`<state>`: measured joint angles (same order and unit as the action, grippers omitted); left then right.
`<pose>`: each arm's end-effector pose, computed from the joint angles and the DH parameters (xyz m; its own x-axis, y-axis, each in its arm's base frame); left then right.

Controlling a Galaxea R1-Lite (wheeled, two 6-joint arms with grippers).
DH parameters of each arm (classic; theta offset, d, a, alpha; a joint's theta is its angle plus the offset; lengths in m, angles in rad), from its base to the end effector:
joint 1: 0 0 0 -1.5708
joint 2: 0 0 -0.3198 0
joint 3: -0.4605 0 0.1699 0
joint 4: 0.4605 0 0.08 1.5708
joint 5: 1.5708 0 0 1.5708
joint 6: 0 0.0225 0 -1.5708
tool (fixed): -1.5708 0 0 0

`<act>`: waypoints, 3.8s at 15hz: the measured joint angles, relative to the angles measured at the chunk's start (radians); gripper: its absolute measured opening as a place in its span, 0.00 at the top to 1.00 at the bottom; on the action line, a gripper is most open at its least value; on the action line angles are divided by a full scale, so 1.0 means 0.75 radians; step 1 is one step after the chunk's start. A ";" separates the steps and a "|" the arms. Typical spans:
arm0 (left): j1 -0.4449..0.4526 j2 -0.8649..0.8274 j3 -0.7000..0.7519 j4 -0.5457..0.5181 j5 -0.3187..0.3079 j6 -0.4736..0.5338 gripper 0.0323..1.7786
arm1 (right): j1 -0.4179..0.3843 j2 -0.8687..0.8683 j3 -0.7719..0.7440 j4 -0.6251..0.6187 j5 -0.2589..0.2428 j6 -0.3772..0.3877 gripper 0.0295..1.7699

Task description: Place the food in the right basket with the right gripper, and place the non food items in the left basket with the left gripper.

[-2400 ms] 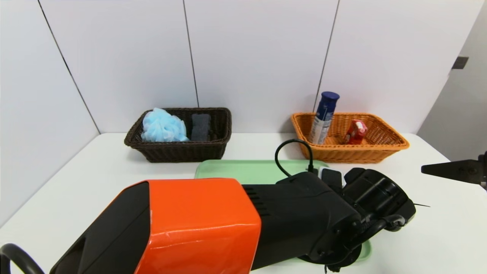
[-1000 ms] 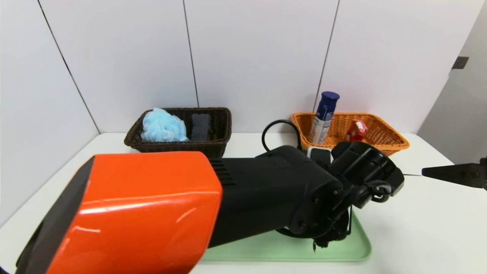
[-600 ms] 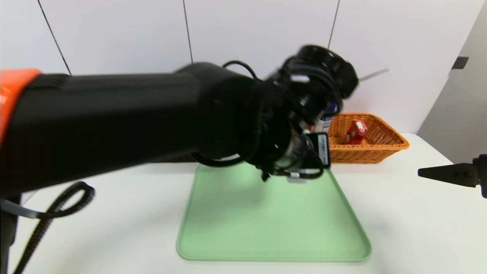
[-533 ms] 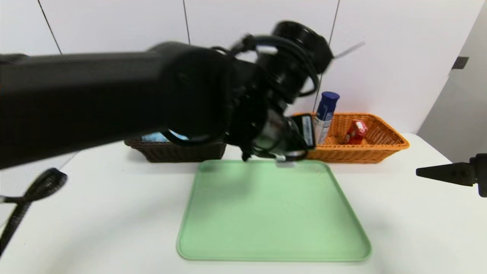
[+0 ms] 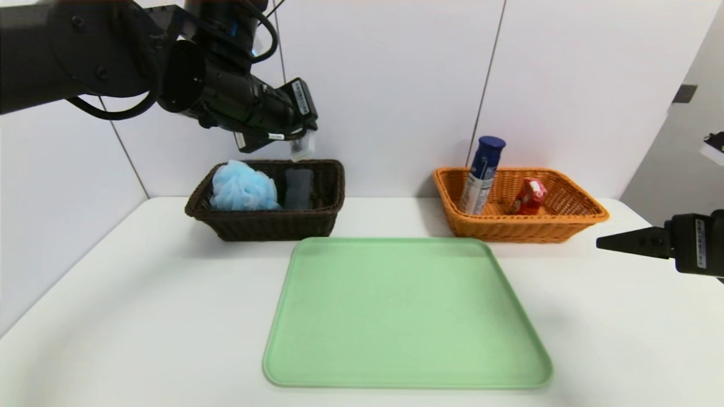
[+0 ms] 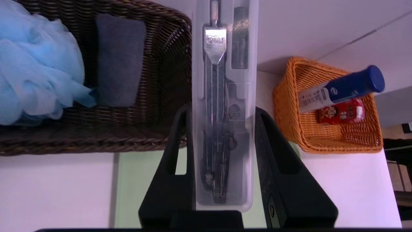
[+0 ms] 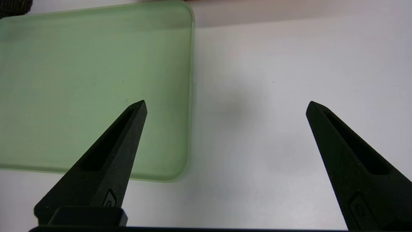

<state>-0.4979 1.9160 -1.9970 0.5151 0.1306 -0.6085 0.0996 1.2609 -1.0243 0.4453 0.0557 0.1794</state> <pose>0.3059 -0.1630 0.3455 0.8525 -0.3152 -0.4170 0.0921 0.8759 -0.4737 0.1468 0.0159 0.2777 0.7658 0.1325 -0.6293 -0.0281 0.9845 0.1731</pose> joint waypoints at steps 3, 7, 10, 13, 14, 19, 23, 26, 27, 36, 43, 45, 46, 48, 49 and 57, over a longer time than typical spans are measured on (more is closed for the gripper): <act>0.085 0.064 0.001 -0.030 -0.022 0.040 0.71 | -0.003 0.033 0.003 -0.094 -0.001 -0.010 0.03; 0.112 0.140 0.002 -0.065 -0.049 0.092 0.71 | -0.001 0.075 -0.016 -0.323 -0.019 -0.069 0.03; 0.137 0.193 0.002 -0.082 -0.050 0.117 0.71 | 0.009 0.094 -0.031 -0.325 -0.019 -0.081 0.03; 0.146 0.243 0.002 -0.083 -0.049 0.138 0.71 | 0.009 0.108 -0.033 -0.326 -0.020 -0.083 0.03; 0.155 0.260 0.002 -0.090 -0.049 0.151 0.71 | 0.010 0.112 -0.033 -0.327 -0.020 -0.083 0.03; 0.196 0.334 0.001 -0.134 -0.047 0.180 0.71 | 0.010 0.117 -0.029 -0.325 -0.020 -0.080 0.03; 0.210 0.371 0.000 -0.171 -0.044 0.205 0.71 | 0.010 0.118 -0.027 -0.325 -0.021 -0.080 0.03; 0.214 0.386 0.000 -0.195 -0.041 0.239 0.71 | 0.011 0.118 -0.027 -0.322 -0.020 -0.081 0.03; 0.214 0.390 0.000 -0.219 -0.038 0.239 0.71 | 0.012 0.117 -0.027 -0.321 -0.020 -0.080 0.03; 0.220 0.408 0.000 -0.241 -0.003 0.247 0.48 | 0.012 0.108 -0.025 -0.316 -0.020 -0.080 0.03; 0.210 0.225 0.002 -0.223 0.003 0.266 0.22 | 0.012 0.104 -0.031 -0.321 -0.021 -0.079 0.03; 0.187 0.052 0.037 -0.161 0.001 0.382 0.18 | 0.012 0.105 -0.036 -0.329 -0.020 -0.097 0.03; 0.180 -0.032 0.083 -0.129 0.003 0.466 0.17 | 0.012 0.106 -0.043 -0.329 -0.018 -0.129 0.03; 0.174 -0.234 0.243 -0.092 0.020 0.679 0.14 | 0.010 0.109 -0.052 -0.329 -0.006 -0.257 0.03; 0.172 -0.311 0.308 -0.083 0.042 0.756 0.13 | 0.010 0.109 -0.053 -0.328 0.007 -0.327 0.03; 0.630 -0.973 0.779 -0.073 0.233 0.853 0.07 | -0.010 -0.059 0.078 -0.372 -0.169 -0.329 0.03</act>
<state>-0.0253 1.1864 -1.4128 0.4604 0.3053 0.0313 0.0919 1.2166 -0.9660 0.1660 -0.0706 -0.0672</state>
